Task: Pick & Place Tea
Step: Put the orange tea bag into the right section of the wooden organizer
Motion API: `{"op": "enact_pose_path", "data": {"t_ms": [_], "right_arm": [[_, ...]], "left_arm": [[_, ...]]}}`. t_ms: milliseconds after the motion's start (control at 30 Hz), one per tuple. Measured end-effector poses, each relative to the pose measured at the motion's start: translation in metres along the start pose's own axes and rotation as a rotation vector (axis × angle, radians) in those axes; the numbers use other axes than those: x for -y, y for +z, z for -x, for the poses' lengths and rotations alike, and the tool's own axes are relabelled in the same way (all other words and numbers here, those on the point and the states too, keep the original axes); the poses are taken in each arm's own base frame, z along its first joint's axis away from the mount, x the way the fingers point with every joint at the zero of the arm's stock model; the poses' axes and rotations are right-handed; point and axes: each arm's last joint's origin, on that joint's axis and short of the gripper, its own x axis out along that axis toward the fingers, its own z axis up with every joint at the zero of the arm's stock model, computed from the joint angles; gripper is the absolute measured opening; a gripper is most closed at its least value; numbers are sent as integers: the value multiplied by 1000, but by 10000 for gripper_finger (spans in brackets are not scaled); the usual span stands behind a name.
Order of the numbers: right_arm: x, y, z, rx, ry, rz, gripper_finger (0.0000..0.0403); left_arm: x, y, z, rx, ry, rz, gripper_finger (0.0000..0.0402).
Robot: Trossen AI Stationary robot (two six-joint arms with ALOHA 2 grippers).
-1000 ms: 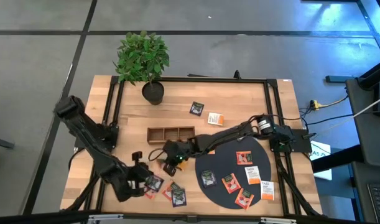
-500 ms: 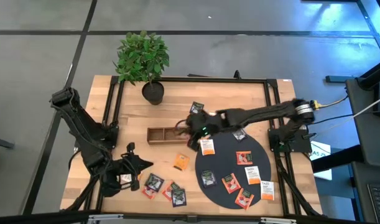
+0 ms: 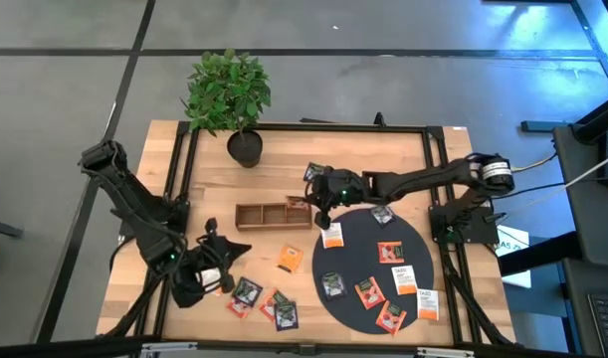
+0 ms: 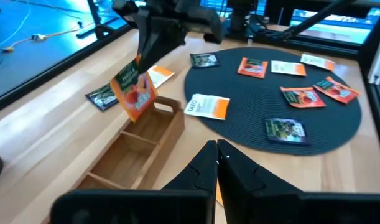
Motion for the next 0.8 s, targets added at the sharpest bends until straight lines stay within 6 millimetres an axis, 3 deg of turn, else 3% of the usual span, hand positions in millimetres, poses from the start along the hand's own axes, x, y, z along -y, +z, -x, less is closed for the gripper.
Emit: {"op": "enact_pose_path", "data": {"t_ms": [367,633,800], "right_arm": [[17,-17,-23,-74,19,30,2],[16,-17,-23,-71,18,52,8],[17,-17,-23,-71,18,72,37]], "left_arm": [[-3,3,-7,-3,27,14,3],[-3,3,-7,-4,27,13,10],[-3,3,-7,-11,21,14,7]]}}
